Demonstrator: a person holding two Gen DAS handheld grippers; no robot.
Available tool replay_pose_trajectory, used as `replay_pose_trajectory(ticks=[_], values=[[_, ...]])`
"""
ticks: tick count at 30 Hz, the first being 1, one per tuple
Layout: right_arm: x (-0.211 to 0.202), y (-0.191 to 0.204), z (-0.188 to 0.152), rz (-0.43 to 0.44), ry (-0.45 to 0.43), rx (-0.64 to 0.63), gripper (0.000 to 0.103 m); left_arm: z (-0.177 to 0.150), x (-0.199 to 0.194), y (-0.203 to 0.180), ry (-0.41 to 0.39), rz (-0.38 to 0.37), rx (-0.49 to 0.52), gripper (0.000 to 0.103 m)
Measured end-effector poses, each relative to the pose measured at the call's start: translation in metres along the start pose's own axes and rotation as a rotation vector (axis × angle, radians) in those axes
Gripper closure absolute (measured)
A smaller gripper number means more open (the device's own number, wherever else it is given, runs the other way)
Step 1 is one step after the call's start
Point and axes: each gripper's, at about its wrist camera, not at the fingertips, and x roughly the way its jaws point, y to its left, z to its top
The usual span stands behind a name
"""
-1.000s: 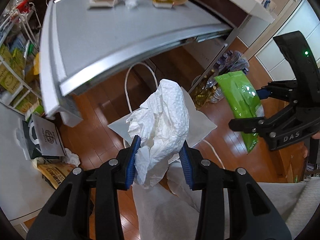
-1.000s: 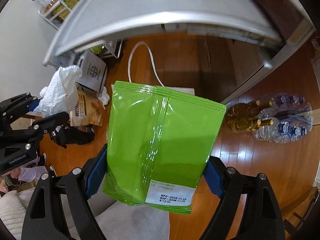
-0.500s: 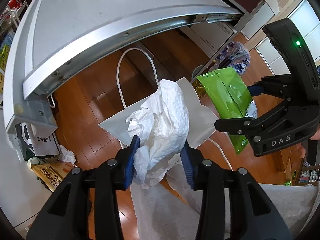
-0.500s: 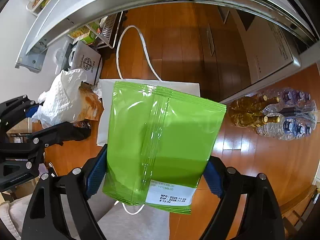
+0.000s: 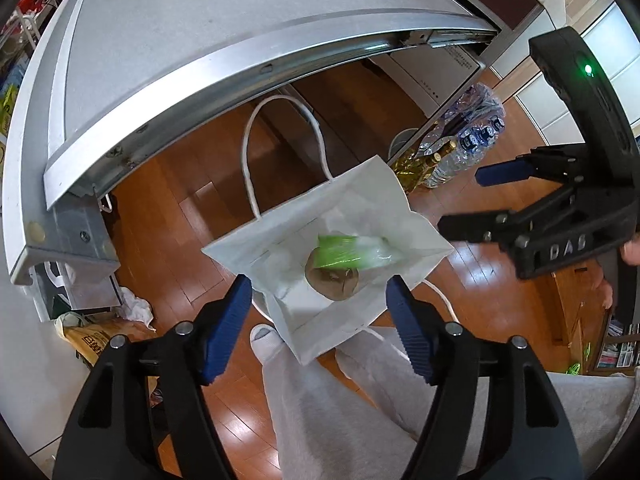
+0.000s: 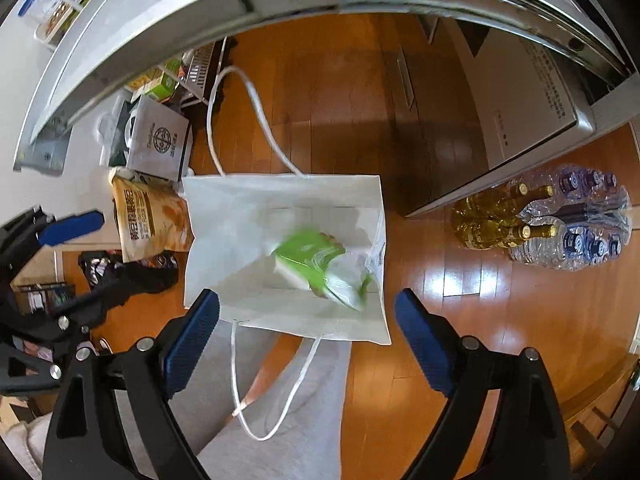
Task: Collect trash
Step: 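Open both tools to drop the tissue and green bag into the bag, then move both tools back over the table toward the remaining items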
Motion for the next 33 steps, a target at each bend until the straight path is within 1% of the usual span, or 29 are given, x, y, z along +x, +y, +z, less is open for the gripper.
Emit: replay_pose_trajectory(ticks=[3,9,13,16,17,20,21,22,24,27,29,32,33], values=[[-0.007,-0.004,-0.002,-0.001,-0.013,0.006,0.015,-0.002,-0.003,0.002,-0.001,0.005,0.000,0.033],[-0.041,-0.009,-0.009,0.011,-0.076,0.025,0.015,-0.007,-0.015,0.008,-0.011,0.021,-0.010,0.033],[-0.072,-0.013,-0.013,0.006,-0.135,0.027,0.015,-0.008,-0.027,0.007,-0.035,0.030,-0.014,0.025],[-0.099,-0.012,-0.015,-0.005,-0.199,0.025,0.015,-0.007,-0.040,0.006,-0.058,0.041,-0.006,0.024],[-0.112,-0.010,-0.015,-0.017,-0.236,0.020,0.015,-0.006,-0.045,0.005,-0.067,0.046,-0.004,0.023],[-0.143,-0.002,-0.014,-0.080,-0.339,-0.001,0.014,-0.004,-0.067,0.003,-0.125,0.050,0.003,0.019],[-0.156,0.003,-0.012,-0.110,-0.385,-0.015,0.012,-0.002,-0.076,0.002,-0.153,0.054,0.003,0.018],[-0.167,0.008,-0.009,-0.137,-0.429,-0.031,0.007,0.001,-0.084,0.002,-0.175,0.059,0.003,0.016],[-0.183,0.015,-0.001,-0.159,-0.496,-0.054,0.006,0.010,-0.102,0.003,-0.233,0.083,0.002,0.013],[-0.193,0.019,0.021,-0.133,-0.550,-0.052,0.005,0.028,-0.124,0.010,-0.319,0.133,-0.006,0.012],[-0.193,0.019,0.035,-0.132,-0.559,-0.037,0.005,0.047,-0.135,0.021,-0.369,0.181,-0.024,0.012],[-0.189,0.020,0.064,-0.112,-0.567,0.000,0.005,0.079,-0.140,0.042,-0.399,0.225,-0.065,0.012],[-0.188,0.021,0.074,-0.121,-0.572,0.009,0.005,0.087,-0.142,0.049,-0.410,0.230,-0.072,0.012]])
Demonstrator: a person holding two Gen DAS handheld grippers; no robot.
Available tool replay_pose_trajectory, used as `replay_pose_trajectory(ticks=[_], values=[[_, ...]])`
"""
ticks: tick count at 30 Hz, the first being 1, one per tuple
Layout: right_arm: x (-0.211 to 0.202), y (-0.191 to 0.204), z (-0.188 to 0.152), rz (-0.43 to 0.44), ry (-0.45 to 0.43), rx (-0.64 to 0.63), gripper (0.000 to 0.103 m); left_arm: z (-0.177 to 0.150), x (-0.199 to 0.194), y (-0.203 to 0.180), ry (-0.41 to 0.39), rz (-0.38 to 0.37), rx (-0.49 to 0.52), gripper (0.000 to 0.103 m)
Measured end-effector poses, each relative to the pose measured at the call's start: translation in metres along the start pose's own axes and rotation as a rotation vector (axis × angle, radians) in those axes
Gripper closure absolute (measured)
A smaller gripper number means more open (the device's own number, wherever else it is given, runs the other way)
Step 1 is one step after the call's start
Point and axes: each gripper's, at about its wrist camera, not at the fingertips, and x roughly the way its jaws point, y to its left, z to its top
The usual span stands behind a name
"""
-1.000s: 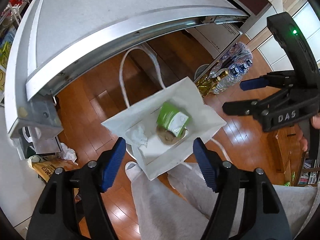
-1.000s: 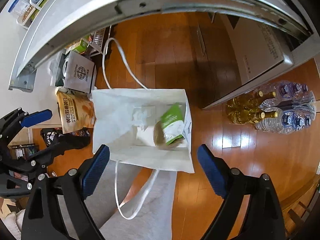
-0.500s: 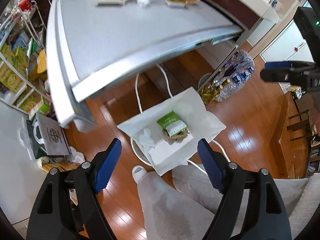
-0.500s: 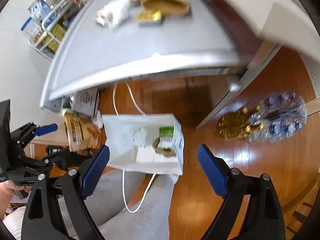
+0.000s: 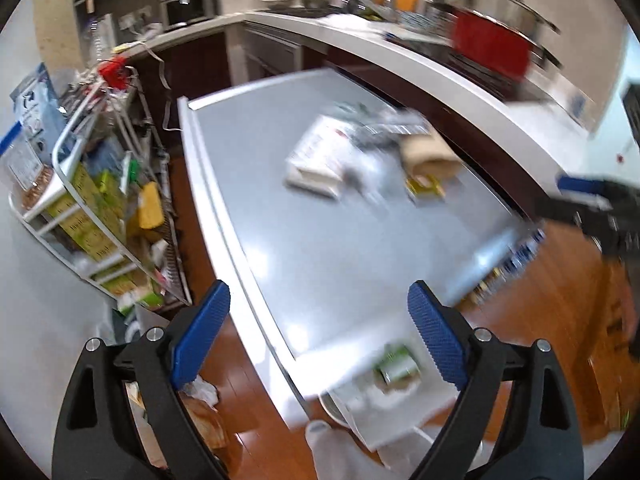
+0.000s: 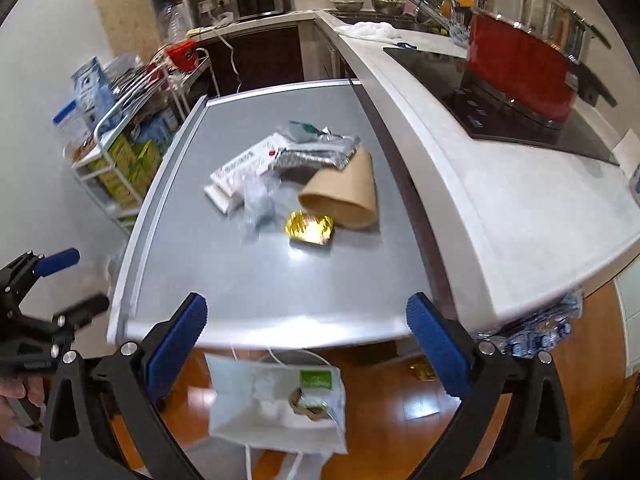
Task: Collect trash
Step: 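Move both tools back over the table toward the remaining items, then grasp the white medicine box with the left tool while the right tool grasps the paper cup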
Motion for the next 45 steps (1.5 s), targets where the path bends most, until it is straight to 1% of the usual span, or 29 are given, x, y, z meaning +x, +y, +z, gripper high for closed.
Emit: replay_pose_trajectory(ticks=[3,6,8,10,11,13,17,19,21,24,25,28,29,31,33,36,37,38,39,41,42,43,45], values=[[0.019,0.006,0.024,-0.046,0.005,0.006,0.005,0.034,0.014,0.015,-0.032,-0.003,-0.017,0.012],[0.043,0.013,0.049,-0.079,0.030,0.007,0.005,0.067,0.033,0.020,-0.048,-0.016,0.000,0.012],[0.060,0.015,0.064,-0.116,0.057,0.009,0.005,0.083,0.045,0.018,-0.045,-0.002,0.020,0.012],[0.076,0.016,0.076,-0.142,0.070,0.007,0.005,0.100,0.062,0.021,-0.038,0.003,0.030,0.012],[0.087,0.016,0.084,-0.142,0.092,0.011,0.005,0.106,0.068,0.022,-0.032,0.006,0.028,0.012],[0.104,0.015,0.094,-0.120,0.124,0.029,0.005,0.111,0.077,0.026,-0.027,0.002,0.021,0.012],[0.129,0.009,0.102,-0.137,0.175,0.082,0.006,0.114,0.087,0.033,-0.018,-0.017,0.008,0.012],[0.142,0.004,0.105,-0.128,0.200,0.111,0.008,0.115,0.091,0.033,-0.014,-0.029,0.012,0.012],[0.154,0.003,0.107,-0.143,0.227,0.114,0.012,0.118,0.096,0.031,-0.011,-0.027,0.029,0.012],[0.171,0.007,0.109,-0.164,0.258,0.081,0.012,0.121,0.101,0.027,-0.011,-0.021,0.061,0.012],[0.175,0.007,0.108,-0.146,0.273,0.079,0.012,0.123,0.102,0.026,-0.012,-0.019,0.071,0.012],[0.186,0.006,0.102,-0.070,0.339,0.106,0.030,0.124,0.106,0.024,-0.010,-0.008,0.103,0.012],[0.186,0.007,0.098,-0.052,0.344,0.101,0.032,0.125,0.108,0.024,-0.007,-0.005,0.111,0.012],[0.183,0.016,0.091,-0.032,0.336,0.059,0.034,0.125,0.113,0.026,0.004,-0.002,0.121,0.012],[0.179,0.028,0.085,-0.006,0.321,0.003,0.035,0.124,0.117,0.028,0.010,0.000,0.131,0.012],[0.178,0.039,0.080,0.016,0.326,-0.031,0.035,0.126,0.123,0.029,0.021,-0.003,0.152,0.012],[0.177,0.040,0.079,0.010,0.324,-0.034,0.035,0.127,0.124,0.028,0.018,-0.004,0.165,0.012],[0.176,0.037,0.079,0.000,0.318,-0.031,0.035,0.128,0.125,0.028,0.015,-0.006,0.178,0.012],[0.172,0.032,0.079,-0.026,0.306,-0.024,0.035,0.129,0.126,0.026,0.014,-0.023,0.193,0.012],[0.168,0.018,0.078,-0.051,0.298,-0.002,0.035,0.133,0.132,0.021,0.036,-0.093,0.213,0.012],[0.166,0.009,0.078,-0.046,0.303,0.020,0.035,0.136,0.140,0.018,0.062,-0.141,0.227,0.012],[0.167,0.003,0.078,-0.046,0.308,0.034,0.035,0.138,0.145,0.013,0.077,-0.152,0.241,0.012],[0.167,-0.006,0.078,-0.048,0.317,0.045,0.034,0.141,0.162,0.001,0.110,-0.132,0.291,0.012]])
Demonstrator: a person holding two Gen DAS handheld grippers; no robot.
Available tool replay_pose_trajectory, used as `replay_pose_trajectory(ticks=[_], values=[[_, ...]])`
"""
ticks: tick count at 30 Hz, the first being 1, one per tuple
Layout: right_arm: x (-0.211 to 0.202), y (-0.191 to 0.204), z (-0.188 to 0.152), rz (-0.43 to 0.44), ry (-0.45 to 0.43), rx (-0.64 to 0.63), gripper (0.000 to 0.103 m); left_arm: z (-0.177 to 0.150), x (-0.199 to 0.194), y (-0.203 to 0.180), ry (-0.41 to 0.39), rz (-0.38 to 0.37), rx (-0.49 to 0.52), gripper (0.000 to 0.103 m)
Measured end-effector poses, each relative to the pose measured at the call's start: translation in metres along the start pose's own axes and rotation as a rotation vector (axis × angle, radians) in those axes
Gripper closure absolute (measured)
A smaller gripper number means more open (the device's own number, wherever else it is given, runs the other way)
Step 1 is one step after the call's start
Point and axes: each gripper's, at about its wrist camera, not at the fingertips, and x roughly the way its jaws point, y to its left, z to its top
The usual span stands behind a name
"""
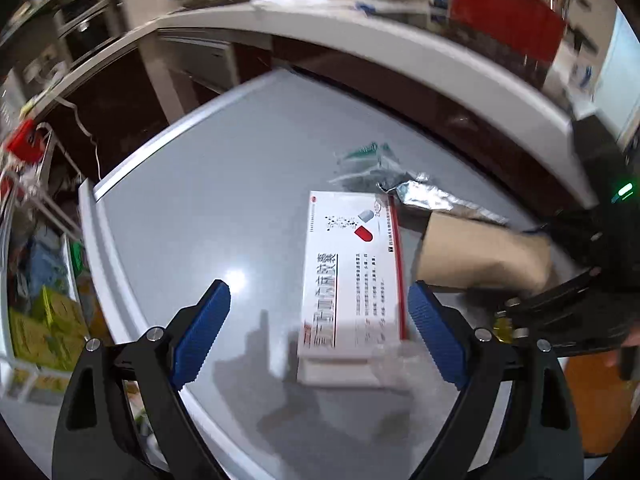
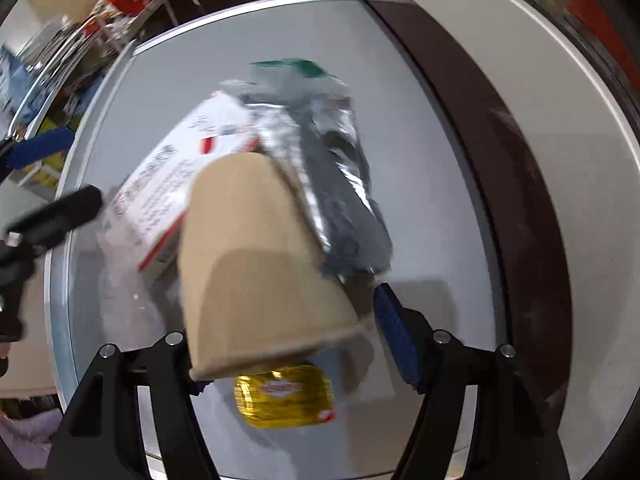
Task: Collect trash
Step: 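Grasp the white medicine box with the left tool while the right tool grasps the paper cup, then lift and carry the box and cup in both tools toward the paper bag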
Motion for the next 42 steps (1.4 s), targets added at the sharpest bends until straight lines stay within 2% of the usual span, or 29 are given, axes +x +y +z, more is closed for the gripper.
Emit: replay_pose_trajectory(ticks=[3,5,7,8,10,16,23,27,28,29,30,36,42], values=[[-0.007,-0.002,-0.004,-0.016,-0.019,-0.025,0.032,0.007,0.023,-0.008,0.059,-0.023,0.030,0.012],[-0.013,0.000,-0.006,-0.034,-0.049,-0.056,0.022,0.008,0.032,-0.012,0.079,-0.039,0.044,0.012],[-0.020,0.005,-0.007,-0.044,-0.092,-0.110,0.016,0.006,0.038,-0.016,0.101,-0.064,0.053,0.020],[-0.023,0.008,-0.006,-0.043,-0.106,-0.129,0.014,0.006,0.040,-0.017,0.108,-0.077,0.055,0.029],[-0.026,0.012,-0.002,-0.025,-0.125,-0.159,0.014,0.003,0.042,-0.021,0.112,-0.086,0.071,0.031],[-0.016,0.014,0.019,0.088,-0.058,-0.145,0.017,-0.006,0.036,-0.012,0.113,-0.070,0.060,0.031],[-0.010,0.024,0.026,0.110,-0.012,-0.169,0.016,-0.027,0.023,0.015,0.123,-0.054,0.012,0.031],[-0.001,0.024,0.025,0.105,0.017,-0.140,0.017,-0.026,0.025,0.014,0.132,-0.012,0.029,0.031],[0.001,0.022,0.025,0.118,0.025,-0.124,0.021,-0.026,0.028,0.013,0.141,0.008,0.039,0.031],[0.003,0.020,0.024,0.132,0.039,-0.107,0.036,-0.027,0.031,0.012,0.153,0.020,0.049,0.031],[0.006,0.020,0.023,0.147,0.050,-0.094,0.046,-0.028,0.033,0.010,0.157,0.016,0.057,0.030],[-0.008,0.000,0.012,0.200,0.020,-0.040,0.048,-0.032,0.029,0.011,0.136,-0.041,0.006,0.032],[-0.034,-0.014,0.006,0.254,-0.053,0.014,0.048,-0.023,0.011,0.022,0.071,-0.051,-0.045,0.032]])
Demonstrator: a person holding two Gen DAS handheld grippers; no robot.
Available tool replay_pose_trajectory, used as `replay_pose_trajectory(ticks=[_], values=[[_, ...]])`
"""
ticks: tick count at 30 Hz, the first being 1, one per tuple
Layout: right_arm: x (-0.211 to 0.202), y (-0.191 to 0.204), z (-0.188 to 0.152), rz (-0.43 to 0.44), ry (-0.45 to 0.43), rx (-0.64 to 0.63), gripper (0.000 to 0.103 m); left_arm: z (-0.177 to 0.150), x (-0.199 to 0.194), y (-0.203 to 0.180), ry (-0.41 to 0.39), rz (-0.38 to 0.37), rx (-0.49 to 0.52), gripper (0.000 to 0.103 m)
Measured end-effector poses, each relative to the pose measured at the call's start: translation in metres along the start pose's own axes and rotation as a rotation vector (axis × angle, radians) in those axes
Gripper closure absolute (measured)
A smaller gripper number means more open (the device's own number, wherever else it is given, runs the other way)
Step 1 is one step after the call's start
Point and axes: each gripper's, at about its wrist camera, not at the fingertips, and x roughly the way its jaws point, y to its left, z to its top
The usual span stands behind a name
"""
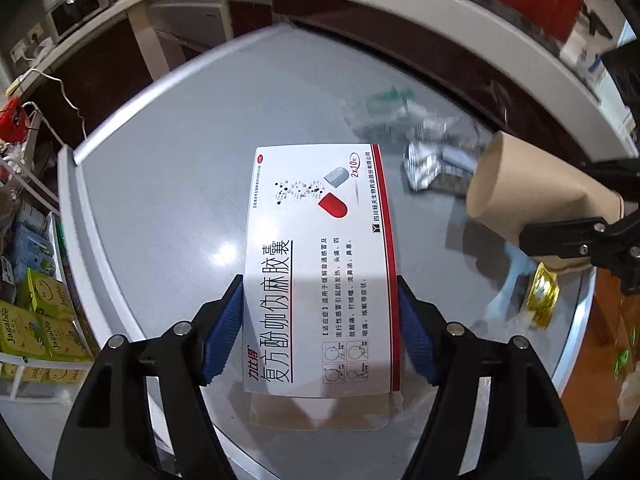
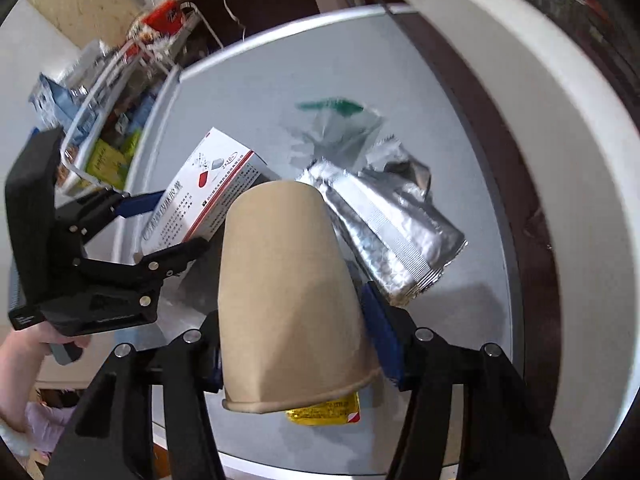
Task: Collect trash
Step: 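Lift and carry the box and cup in both tools toward the paper bag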
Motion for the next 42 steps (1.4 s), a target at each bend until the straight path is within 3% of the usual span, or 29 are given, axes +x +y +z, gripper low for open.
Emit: replay_pose_trajectory(ticks=[8,16,31,42], values=[[-0.034,0.001,0.009,0.025,-0.104,0.010,0.048,0.017,-0.037,0.014,-0.123,0.000,-0.084,0.032],[-0.070,0.006,0.011,0.044,-0.192,-0.005,0.048,0.021,-0.078,0.003,-0.241,0.015,-0.118,0.032],[-0.140,0.021,-0.015,0.094,-0.331,-0.049,0.048,-0.013,-0.155,-0.027,-0.385,0.056,-0.148,0.032],[-0.184,0.033,-0.062,0.109,-0.379,-0.097,0.048,-0.056,-0.205,-0.059,-0.447,0.073,-0.146,0.032]])
